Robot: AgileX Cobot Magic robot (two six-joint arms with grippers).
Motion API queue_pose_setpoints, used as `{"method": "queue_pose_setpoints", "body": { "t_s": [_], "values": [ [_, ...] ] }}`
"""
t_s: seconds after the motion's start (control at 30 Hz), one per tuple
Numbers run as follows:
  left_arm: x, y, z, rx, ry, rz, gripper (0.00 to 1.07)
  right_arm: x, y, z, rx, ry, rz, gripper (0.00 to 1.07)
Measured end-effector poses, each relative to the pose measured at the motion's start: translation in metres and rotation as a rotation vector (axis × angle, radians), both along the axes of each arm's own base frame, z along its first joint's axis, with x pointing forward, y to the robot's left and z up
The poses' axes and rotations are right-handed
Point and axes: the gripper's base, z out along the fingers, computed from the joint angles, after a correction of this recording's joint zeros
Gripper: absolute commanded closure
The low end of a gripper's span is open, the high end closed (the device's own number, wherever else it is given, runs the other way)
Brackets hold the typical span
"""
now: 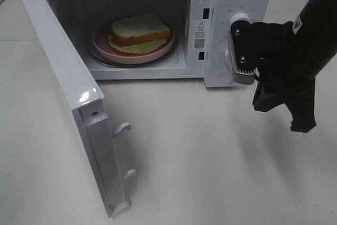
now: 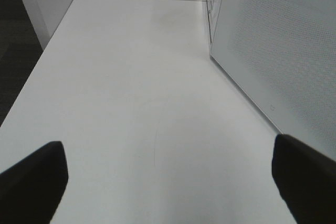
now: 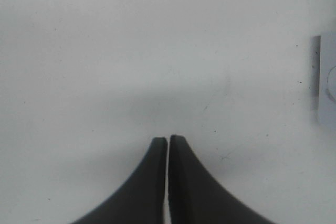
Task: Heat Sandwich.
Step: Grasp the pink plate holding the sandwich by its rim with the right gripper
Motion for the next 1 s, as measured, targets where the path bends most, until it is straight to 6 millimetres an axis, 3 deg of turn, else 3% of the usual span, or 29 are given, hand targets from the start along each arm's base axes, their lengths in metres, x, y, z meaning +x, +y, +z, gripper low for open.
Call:
{"method": "queue_pose_setpoints", "body": {
  "t_s": [0.2, 0.3, 0.33, 0.37, 0.4, 0.47, 0.5, 0.53, 0.57, 0.63, 0.73, 1.0],
  "values": [
    [0.0, 0.0, 0.0, 0.0, 0.0, 0.0, 0.05, 0.0, 0.0, 0.0, -0.027, -0.014, 0.109, 0.95],
    [0.0, 0.0, 0.0, 0.0, 0.0, 0.0, 0.05, -0.002, 0.003, 0.0, -0.06, -0.03, 0.173, 0.77],
    [0.0, 0.0, 0.0, 0.0, 0.0, 0.0, 0.05, -0.002, 0.003, 0.0, -0.06, -0.03, 0.173, 0.77],
    [0.0, 0.0, 0.0, 0.0, 0.0, 0.0, 0.05, -0.002, 0.004, 0.0, -0.072, -0.035, 0.188, 0.72],
    [0.0, 0.0, 0.0, 0.0, 0.0, 0.0, 0.05, -0.003, 0.007, 0.0, -0.082, -0.048, 0.208, 0.57],
    [0.0, 0.0, 0.0, 0.0, 0.0, 0.0, 0.05, -0.002, 0.008, 0.0, -0.089, -0.055, 0.21, 0.41],
    [0.0, 0.0, 0.0, 0.0, 0.0, 0.0, 0.05, -0.002, 0.008, 0.0, -0.089, -0.055, 0.21, 0.41],
    [0.0, 0.0, 0.0, 0.0, 0.0, 0.0, 0.05, -0.002, 0.007, 0.0, -0.086, -0.055, 0.194, 0.34],
    [0.0, 0.0, 0.0, 0.0, 0.0, 0.0, 0.05, -0.002, 0.007, 0.0, -0.081, -0.054, 0.173, 0.17],
    [0.0, 0.0, 0.0, 0.0, 0.0, 0.0, 0.05, -0.002, 0.008, 0.0, -0.072, -0.056, 0.137, 0.07],
    [0.0, 0.0, 0.0, 0.0, 0.0, 0.0, 0.05, -0.001, 0.008, 0.001, -0.061, -0.059, 0.102, 0.02],
    [0.0, 0.0, 0.0, 0.0, 0.0, 0.0, 0.05, 0.001, 0.01, 0.002, -0.067, -0.093, 0.117, 0.06]
  ]
}}
